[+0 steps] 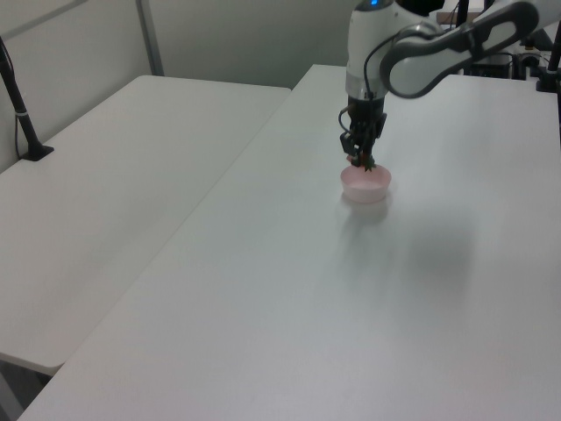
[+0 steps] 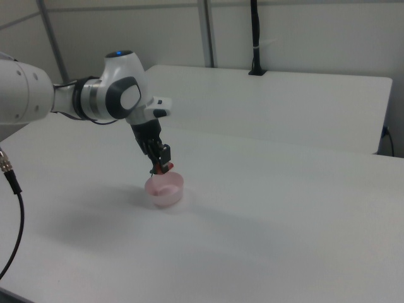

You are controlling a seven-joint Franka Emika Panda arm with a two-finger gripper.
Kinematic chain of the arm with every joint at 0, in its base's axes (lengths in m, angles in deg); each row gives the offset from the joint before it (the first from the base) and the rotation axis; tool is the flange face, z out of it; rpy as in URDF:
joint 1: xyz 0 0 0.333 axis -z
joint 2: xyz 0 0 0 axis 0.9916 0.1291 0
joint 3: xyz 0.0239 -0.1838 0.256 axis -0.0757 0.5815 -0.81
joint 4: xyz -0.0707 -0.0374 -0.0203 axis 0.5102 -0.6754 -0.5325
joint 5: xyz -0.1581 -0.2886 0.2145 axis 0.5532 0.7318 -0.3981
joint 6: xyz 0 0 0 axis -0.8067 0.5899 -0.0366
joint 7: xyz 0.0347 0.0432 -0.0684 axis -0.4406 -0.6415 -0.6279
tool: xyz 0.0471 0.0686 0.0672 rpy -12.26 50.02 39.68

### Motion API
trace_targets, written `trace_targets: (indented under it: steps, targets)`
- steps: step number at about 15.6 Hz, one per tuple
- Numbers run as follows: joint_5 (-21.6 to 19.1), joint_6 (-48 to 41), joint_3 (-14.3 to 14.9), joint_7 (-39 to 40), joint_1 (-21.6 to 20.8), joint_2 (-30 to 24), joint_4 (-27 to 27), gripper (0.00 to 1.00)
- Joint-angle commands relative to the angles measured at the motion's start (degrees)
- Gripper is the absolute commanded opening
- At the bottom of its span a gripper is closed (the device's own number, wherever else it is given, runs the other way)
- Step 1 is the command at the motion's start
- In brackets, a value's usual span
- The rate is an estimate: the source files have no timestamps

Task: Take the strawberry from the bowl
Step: 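Lift the strawberry out of the bowl and carry it away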

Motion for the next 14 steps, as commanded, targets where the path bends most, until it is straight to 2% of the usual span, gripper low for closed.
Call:
trace_targets:
  steps: [1,4,6,11,14]
  targets:
    - [0.1,-7.1,-0.6,9.2,0.9,-5.6,2.6,0.25]
    - [0.2,-14.3,-0.6,21.2,1.7,-9.7,6.2,0.24]
    - [0.6,-16.3,-0.6,26.2,2.9,-12.6,9.8,0.23]
    - [2.5,-14.9,-0.6,30.8,7.3,-13.7,16.1,0.21]
    - [3.8,-6.6,-0.6,30.8,9.2,-12.6,19.5,0.21]
